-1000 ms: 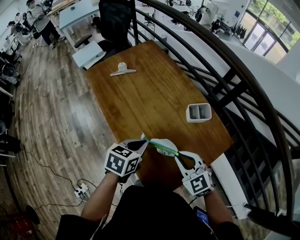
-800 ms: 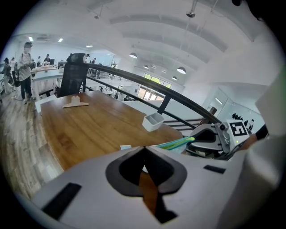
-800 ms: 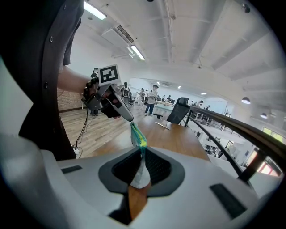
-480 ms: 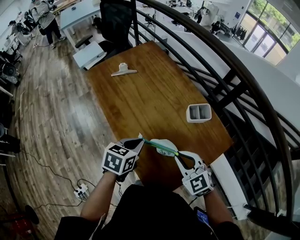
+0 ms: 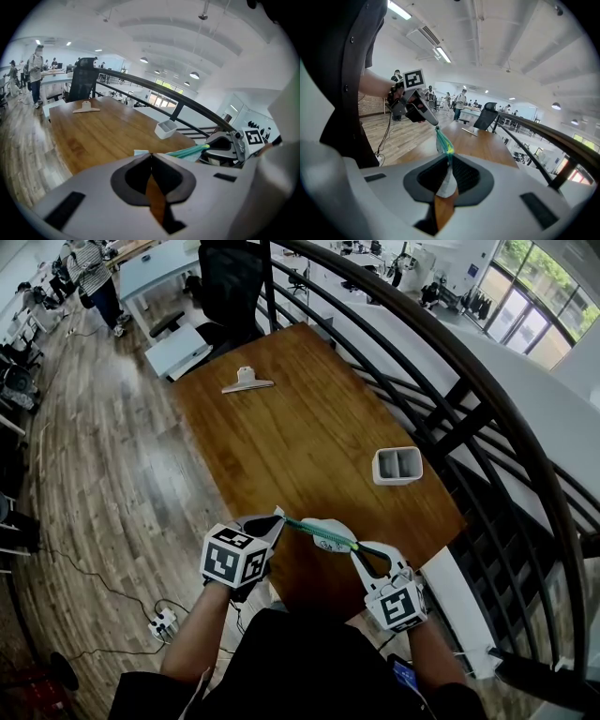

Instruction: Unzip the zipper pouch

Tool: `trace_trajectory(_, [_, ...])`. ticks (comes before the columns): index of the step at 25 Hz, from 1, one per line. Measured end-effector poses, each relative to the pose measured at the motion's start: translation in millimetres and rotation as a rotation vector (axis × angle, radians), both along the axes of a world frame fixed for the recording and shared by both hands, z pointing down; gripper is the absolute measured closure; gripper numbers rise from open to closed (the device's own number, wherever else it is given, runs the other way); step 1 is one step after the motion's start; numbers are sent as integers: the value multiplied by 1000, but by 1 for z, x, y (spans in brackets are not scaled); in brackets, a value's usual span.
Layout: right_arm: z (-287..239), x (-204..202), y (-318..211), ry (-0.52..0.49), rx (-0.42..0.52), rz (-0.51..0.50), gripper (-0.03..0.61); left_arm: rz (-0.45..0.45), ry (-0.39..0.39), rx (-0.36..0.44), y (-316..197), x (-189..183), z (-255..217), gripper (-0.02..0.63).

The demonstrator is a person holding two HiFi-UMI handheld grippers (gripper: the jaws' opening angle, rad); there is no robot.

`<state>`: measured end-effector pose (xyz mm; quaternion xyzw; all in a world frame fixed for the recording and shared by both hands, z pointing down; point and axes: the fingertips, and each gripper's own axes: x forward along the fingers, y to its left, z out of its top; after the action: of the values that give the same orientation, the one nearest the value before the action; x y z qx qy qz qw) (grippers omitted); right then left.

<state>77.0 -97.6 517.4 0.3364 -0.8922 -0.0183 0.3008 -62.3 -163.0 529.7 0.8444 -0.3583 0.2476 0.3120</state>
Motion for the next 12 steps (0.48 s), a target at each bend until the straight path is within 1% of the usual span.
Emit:
trace_trajectory(4, [0, 1, -3, -7, 5, 14, 548, -8, 12, 13, -5, 1, -4, 601])
trace_trajectory(8, [-5, 3, -12, -36, 10, 53, 548, -12, 27, 51, -11, 2, -14, 601])
trace_trajectory(12, [-10, 6, -20, -44, 11, 94, 546, -4, 29, 76, -14, 5, -20, 600])
